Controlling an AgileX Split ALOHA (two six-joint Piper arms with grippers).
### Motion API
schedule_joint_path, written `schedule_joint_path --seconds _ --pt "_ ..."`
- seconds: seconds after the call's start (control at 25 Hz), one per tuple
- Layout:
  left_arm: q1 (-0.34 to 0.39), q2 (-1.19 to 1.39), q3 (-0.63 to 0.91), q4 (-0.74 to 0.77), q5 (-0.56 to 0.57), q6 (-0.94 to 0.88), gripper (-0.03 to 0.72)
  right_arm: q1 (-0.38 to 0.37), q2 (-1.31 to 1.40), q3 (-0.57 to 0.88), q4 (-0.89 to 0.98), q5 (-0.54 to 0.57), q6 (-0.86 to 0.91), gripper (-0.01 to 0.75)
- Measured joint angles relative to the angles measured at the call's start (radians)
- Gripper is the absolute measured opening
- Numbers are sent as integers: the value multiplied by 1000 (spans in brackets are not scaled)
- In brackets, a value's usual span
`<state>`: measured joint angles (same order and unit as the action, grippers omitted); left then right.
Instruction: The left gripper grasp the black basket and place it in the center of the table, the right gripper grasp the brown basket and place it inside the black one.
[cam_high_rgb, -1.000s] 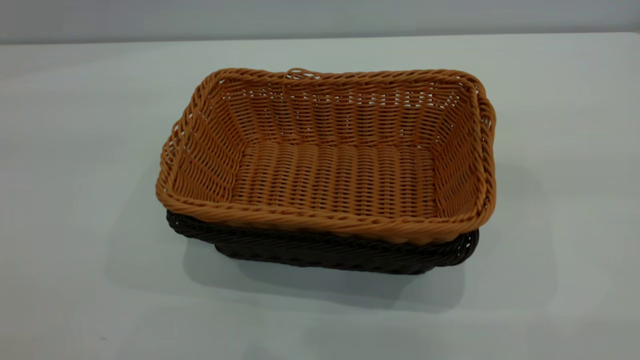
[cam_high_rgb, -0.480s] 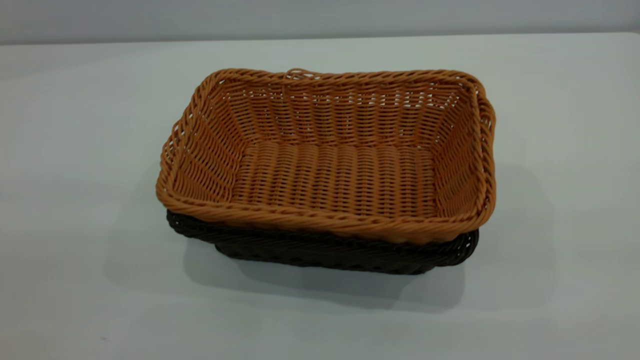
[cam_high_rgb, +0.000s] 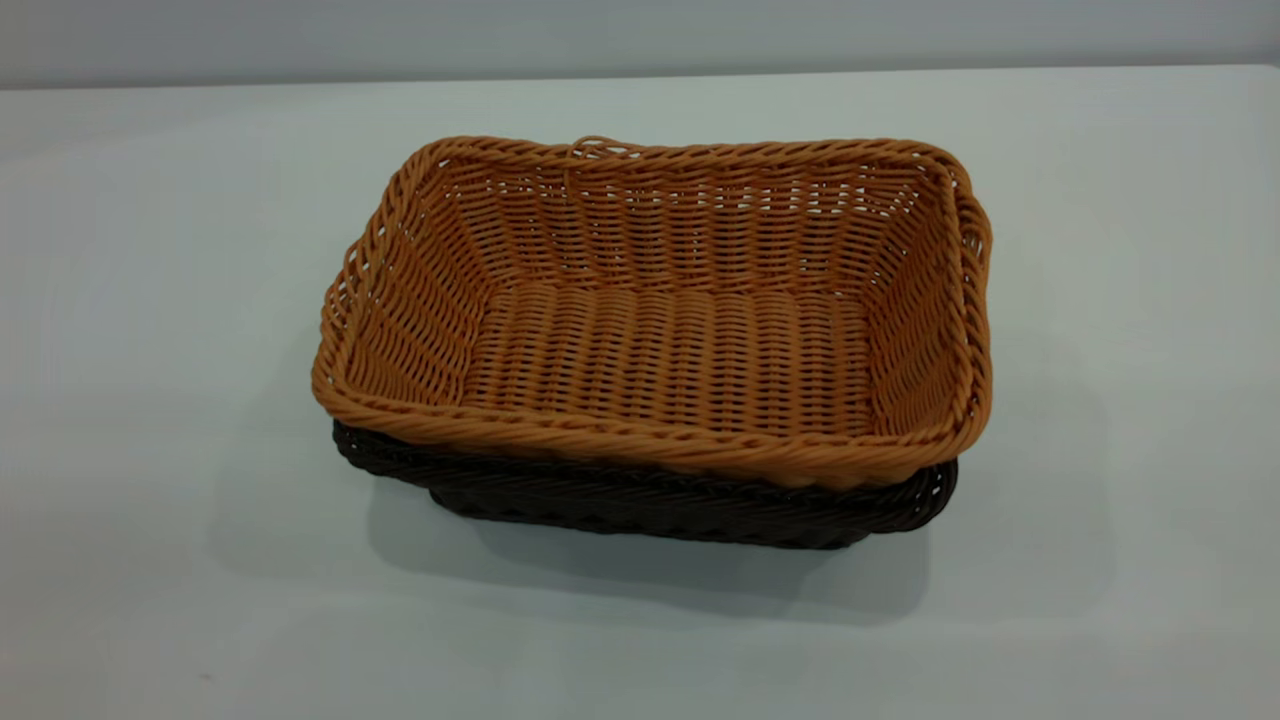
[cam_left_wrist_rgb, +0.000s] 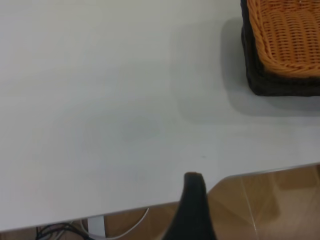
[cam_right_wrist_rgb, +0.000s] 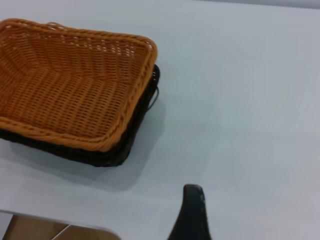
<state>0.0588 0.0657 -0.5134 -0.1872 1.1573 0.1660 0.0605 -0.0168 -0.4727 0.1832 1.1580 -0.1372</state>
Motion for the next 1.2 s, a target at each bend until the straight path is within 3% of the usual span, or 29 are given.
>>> schedule_joint_path --seconds 0.8,1.2 --pt "0 -16 24 0 -25 10 573 0 0 1 -6 -8 5 552" --pt "-53 -85 24 150 -29 -116 573 0 0 1 -6 -8 5 552"
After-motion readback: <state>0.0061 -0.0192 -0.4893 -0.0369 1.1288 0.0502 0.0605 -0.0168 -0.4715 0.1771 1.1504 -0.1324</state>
